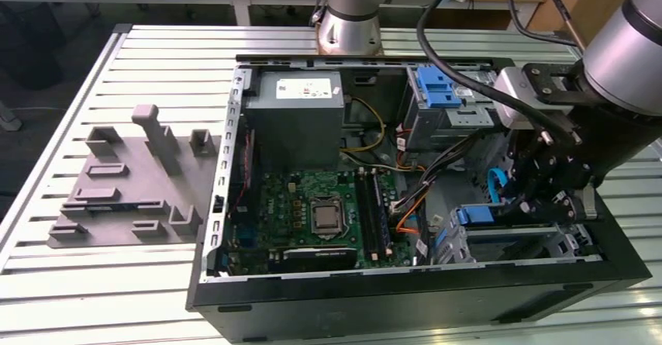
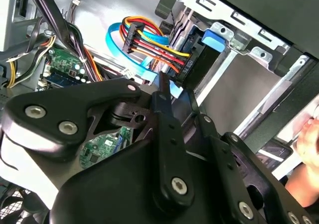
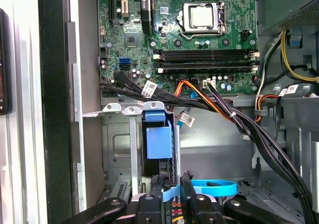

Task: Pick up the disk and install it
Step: 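Insert the second disk wire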

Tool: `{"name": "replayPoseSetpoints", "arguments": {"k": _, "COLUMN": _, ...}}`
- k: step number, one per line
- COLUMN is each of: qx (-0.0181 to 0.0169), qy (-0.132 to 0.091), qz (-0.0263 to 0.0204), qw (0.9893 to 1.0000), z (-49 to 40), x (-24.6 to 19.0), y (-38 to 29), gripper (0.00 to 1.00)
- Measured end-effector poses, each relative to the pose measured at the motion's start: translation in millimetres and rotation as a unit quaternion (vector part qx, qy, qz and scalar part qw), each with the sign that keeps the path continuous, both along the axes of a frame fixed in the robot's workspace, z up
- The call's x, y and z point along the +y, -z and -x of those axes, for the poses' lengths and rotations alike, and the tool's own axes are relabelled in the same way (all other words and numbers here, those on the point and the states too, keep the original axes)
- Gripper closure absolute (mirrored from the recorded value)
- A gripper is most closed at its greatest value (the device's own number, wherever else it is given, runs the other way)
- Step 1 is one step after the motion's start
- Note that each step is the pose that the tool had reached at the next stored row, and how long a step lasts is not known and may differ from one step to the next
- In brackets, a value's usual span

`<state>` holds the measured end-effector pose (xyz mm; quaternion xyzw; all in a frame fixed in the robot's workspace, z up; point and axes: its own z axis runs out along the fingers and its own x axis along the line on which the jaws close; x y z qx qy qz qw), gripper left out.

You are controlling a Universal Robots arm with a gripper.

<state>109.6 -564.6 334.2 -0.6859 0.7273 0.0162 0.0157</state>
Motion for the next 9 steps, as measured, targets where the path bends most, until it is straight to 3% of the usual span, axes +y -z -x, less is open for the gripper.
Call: {"name": "replayPoseSetpoints", "arguments": {"k": 9, "qx": 0.0, "qy": 0.0, "qz": 0.0, "qw": 1.0, "z": 0.0, "x": 0.0, "y": -8.8, "gripper": 0.71}}
